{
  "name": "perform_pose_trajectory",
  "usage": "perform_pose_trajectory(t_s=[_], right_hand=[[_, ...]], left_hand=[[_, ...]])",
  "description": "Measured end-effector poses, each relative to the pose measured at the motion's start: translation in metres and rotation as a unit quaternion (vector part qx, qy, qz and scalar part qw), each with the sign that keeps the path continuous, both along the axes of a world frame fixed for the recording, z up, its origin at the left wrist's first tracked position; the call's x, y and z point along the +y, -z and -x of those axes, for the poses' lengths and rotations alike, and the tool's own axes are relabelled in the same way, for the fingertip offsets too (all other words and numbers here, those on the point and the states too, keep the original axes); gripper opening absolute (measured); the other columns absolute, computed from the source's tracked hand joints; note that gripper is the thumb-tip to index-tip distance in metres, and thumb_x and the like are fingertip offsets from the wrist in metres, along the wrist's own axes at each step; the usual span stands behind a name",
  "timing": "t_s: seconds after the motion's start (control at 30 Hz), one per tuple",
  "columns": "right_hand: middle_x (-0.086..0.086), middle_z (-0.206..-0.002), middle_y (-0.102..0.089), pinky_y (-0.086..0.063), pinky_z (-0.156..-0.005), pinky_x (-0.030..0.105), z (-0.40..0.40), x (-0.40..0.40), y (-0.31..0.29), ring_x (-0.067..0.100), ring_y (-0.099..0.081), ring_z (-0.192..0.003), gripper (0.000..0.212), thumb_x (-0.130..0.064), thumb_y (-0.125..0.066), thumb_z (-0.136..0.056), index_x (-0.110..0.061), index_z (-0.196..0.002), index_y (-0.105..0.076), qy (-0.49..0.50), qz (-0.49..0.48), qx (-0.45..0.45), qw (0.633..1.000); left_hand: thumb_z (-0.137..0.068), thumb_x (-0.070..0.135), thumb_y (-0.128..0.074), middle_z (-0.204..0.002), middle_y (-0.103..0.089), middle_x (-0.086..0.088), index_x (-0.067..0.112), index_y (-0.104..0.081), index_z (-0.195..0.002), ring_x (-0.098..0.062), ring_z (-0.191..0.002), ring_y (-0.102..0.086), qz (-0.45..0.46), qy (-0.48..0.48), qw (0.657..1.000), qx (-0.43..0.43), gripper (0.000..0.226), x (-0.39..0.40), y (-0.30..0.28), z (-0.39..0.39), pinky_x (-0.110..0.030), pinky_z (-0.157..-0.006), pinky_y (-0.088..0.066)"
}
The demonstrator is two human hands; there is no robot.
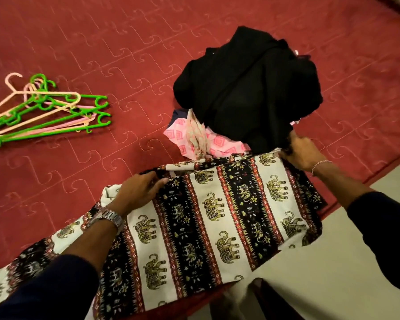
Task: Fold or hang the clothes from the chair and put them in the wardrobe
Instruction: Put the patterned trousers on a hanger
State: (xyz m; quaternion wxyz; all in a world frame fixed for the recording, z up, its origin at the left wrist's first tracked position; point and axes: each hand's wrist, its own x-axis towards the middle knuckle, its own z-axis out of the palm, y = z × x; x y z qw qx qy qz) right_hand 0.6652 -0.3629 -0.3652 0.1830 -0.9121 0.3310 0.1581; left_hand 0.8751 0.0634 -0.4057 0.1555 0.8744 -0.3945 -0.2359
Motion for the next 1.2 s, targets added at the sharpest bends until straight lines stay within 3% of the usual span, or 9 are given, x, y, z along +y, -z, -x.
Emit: perform_pose_trajectory(t_s=[0.1, 0.23, 0.33, 0.5, 0.63, 0.77, 1.0, 1.1, 1.2], right_hand=[[0.01, -0.09, -0.064, -0.051, -0.072, 0.037, 0.002, -0.01, -0.003, 0.029, -0.058, -0.077, 0.046, -0.03, -0.075, -0.088, -0.003, -0.118, -0.052, -0.036, -0.016, 0.071, 0.997], [0.016, -0.088, -0.063, -0.052, -0.081, 0.046, 0.0, -0.009, -0.001, 0.036, -0.061, -0.083, 0.029, -0.028, -0.069, -0.093, -0.001, -0.1, -0.065, -0.025, 0.15, 0.014, 0.988], [0.024, -0.117, -0.058, -0.045, -0.092, 0.056, -0.003, 0.0, 0.006, 0.042, -0.051, -0.11, 0.046, -0.017, -0.075, -0.084, 0.002, -0.122, -0.058, -0.007, 0.225, -0.008, 0.974], [0.026, -0.121, -0.061, -0.051, -0.094, 0.057, -0.003, 0.004, 0.017, 0.046, -0.06, -0.108, 0.047, -0.015, -0.063, -0.096, -0.004, -0.137, -0.042, 0.14, -0.002, -0.074, 0.987], [0.013, -0.109, -0.07, -0.053, -0.098, 0.044, 0.001, 0.002, 0.014, 0.03, -0.064, -0.1, 0.028, -0.017, -0.069, -0.093, -0.008, -0.119, -0.067, 0.208, -0.049, -0.11, 0.971], [0.017, -0.101, -0.069, -0.058, -0.086, 0.052, 0.001, 0.001, 0.025, 0.038, -0.066, -0.098, 0.035, -0.035, -0.073, -0.089, -0.007, -0.11, -0.066, 0.273, -0.036, -0.103, 0.956], [0.025, -0.124, -0.05, -0.047, -0.094, 0.056, -0.005, 0.044, 0.015, 0.042, -0.048, -0.114, 0.067, -0.027, -0.081, -0.08, -0.001, -0.126, -0.04, 0.239, 0.22, -0.064, 0.944], [0.017, -0.108, -0.052, -0.046, -0.083, 0.045, -0.004, 0.088, 0.007, 0.034, -0.048, -0.098, 0.058, -0.028, -0.083, -0.074, -0.007, -0.11, -0.043, 0.178, 0.278, -0.108, 0.938], [0.006, -0.093, -0.056, -0.048, -0.08, 0.038, -0.008, 0.14, 0.012, 0.021, -0.048, -0.086, 0.02, -0.031, -0.063, -0.093, -0.015, -0.097, -0.051, 0.031, 0.169, -0.208, 0.963]], left_hand=[[-0.087, 0.079, -0.037, -0.057, -0.057, 0.008, 0.024, -0.057, -0.078, -0.006, -0.044, -0.054, -0.041, 0.021, 0.999, -0.017, 0.06, 0.016, -0.003, -0.008, -0.019, -0.044, -0.041], [-0.088, 0.067, -0.046, -0.057, -0.061, 0.01, 0.018, -0.068, -0.093, 0.001, -0.044, -0.057, -0.075, -0.006, 0.996, -0.053, 0.054, 0.03, -0.009, -0.029, -0.012, -0.039, -0.037], [-0.093, 0.059, -0.048, -0.057, -0.059, 0.009, 0.02, -0.069, -0.111, -0.004, -0.046, -0.056, -0.072, -0.011, 0.994, -0.082, 0.048, 0.034, -0.013, -0.036, -0.016, -0.043, -0.036], [-0.085, 0.076, -0.034, -0.053, -0.059, 0.006, 0.024, -0.067, -0.092, -0.007, -0.045, -0.056, -0.099, -0.001, 0.991, -0.085, 0.061, 0.052, -0.014, -0.042, -0.019, -0.046, -0.04], [-0.093, 0.065, -0.043, -0.058, -0.062, 0.007, 0.035, -0.064, -0.092, -0.008, -0.06, -0.06, -0.143, 0.032, 0.98, -0.133, 0.037, 0.067, -0.014, -0.048, -0.038, -0.091, -0.044], [-0.095, 0.061, -0.047, -0.092, -0.069, 0.004, 0.028, -0.065, -0.112, -0.021, -0.103, -0.059, -0.202, -0.007, 0.961, -0.187, 0.041, 0.074, -0.014, -0.046, -0.045, -0.105, -0.034], [-0.098, 0.031, -0.051, -0.105, -0.058, -0.011, 0.007, -0.055, -0.113, -0.024, -0.093, -0.048, -0.18, -0.116, 0.947, -0.241, 0.029, 0.059, -0.023, -0.009, -0.041, -0.085, -0.045], [-0.084, 0.003, -0.062, -0.093, -0.054, -0.017, -0.001, -0.055, -0.103, -0.027, -0.081, -0.044, -0.129, -0.11, 0.945, -0.279, 0.02, 0.034, -0.026, 0.016, -0.041, -0.071, -0.047], [-0.077, -0.001, -0.066, -0.094, -0.058, -0.019, -0.001, -0.059, -0.101, -0.031, -0.084, -0.054, -0.072, -0.079, 0.954, -0.279, 0.026, 0.003, -0.025, 0.049, -0.044, -0.073, -0.052]])
